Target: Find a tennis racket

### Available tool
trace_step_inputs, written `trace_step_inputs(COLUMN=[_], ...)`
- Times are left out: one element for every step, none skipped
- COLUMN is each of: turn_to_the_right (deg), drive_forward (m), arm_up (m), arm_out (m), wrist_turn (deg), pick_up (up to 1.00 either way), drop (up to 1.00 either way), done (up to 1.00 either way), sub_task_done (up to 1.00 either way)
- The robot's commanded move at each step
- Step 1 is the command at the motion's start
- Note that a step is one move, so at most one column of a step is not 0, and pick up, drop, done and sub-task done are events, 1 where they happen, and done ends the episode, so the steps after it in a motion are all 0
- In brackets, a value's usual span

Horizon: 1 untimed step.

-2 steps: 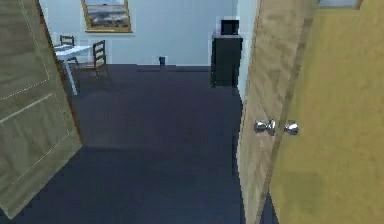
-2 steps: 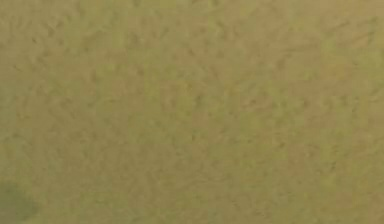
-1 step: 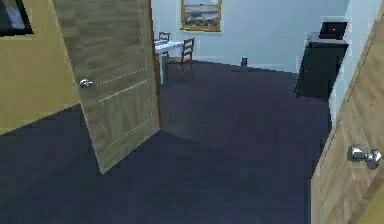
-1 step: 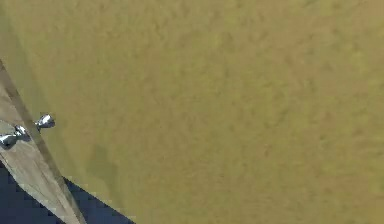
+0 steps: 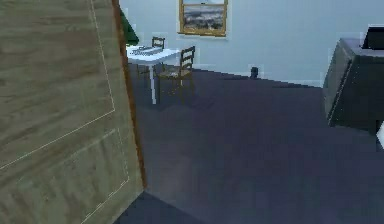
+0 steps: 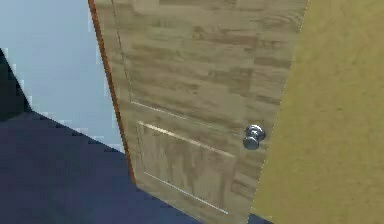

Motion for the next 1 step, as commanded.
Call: trace_step_inputs(turn_to_the_right=[0.0], drive_forward=[1.00], arm_up=[0.00], arm_out=[0.00], wrist_turn=[0.0], pick_up=[0.00], drop=[0.00], done=[0.00], sub_task_done=[0.00])
